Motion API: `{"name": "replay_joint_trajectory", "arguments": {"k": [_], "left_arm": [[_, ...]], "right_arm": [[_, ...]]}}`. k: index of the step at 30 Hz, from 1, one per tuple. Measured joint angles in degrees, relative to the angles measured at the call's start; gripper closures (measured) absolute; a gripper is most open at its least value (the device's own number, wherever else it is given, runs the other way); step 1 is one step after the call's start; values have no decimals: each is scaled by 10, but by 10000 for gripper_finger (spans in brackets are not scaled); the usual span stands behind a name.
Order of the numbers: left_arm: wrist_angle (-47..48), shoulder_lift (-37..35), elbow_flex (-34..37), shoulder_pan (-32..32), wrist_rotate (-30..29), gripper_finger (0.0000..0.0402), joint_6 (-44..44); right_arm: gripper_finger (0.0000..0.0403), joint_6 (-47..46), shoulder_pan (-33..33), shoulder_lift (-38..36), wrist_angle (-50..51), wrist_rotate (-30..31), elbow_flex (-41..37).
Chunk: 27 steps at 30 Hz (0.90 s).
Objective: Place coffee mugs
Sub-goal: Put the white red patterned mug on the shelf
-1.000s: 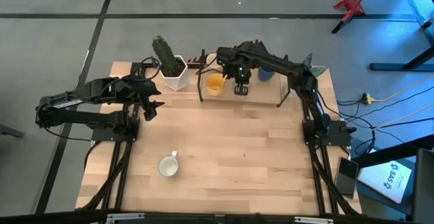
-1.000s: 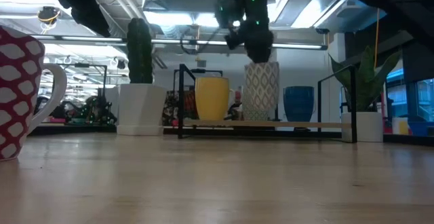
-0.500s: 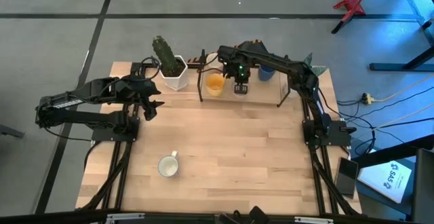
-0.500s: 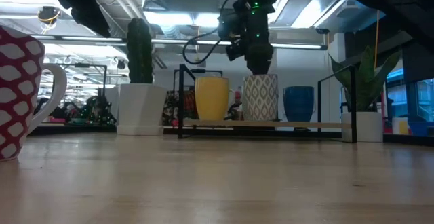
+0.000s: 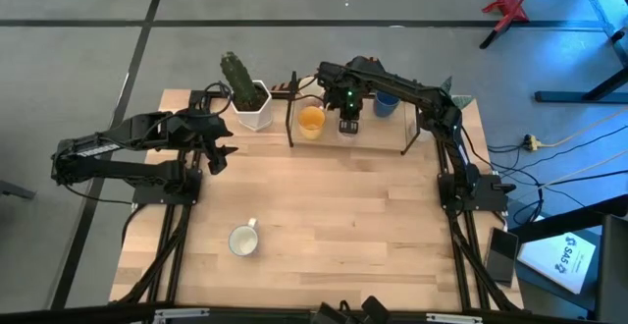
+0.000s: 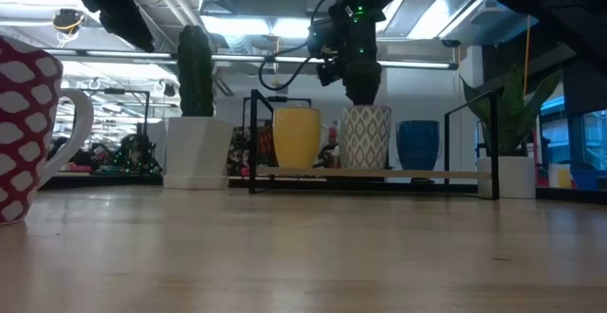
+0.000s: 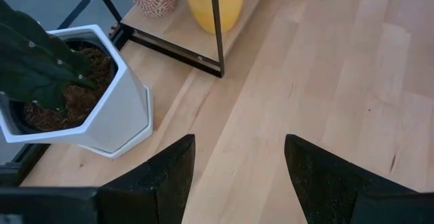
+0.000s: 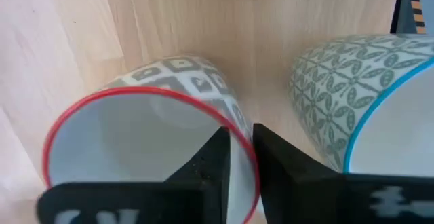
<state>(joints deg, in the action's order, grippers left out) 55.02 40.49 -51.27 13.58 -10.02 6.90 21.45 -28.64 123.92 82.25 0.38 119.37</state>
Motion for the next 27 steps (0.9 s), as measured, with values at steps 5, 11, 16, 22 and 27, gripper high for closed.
{"name": "replay_joint_trajectory", "arguments": {"k": [5, 11, 16, 22, 27], "left_arm": [[0, 0, 0, 0, 0, 179, 0], [0, 0, 0, 0, 0, 179, 0], [0, 0, 0, 0, 0, 179, 0], [0, 0, 0, 0, -4, 179, -1], [0, 0, 0, 0, -10, 179, -1]], "right_arm": [[323, 0, 0, 0, 0, 0, 0], [300, -2, 0, 0, -4, 20, 0], [300, -4, 0, 0, -3, 27, 0], [300, -17, -3, 0, -3, 47, 0], [300, -17, -7, 0, -4, 35, 5]]}}
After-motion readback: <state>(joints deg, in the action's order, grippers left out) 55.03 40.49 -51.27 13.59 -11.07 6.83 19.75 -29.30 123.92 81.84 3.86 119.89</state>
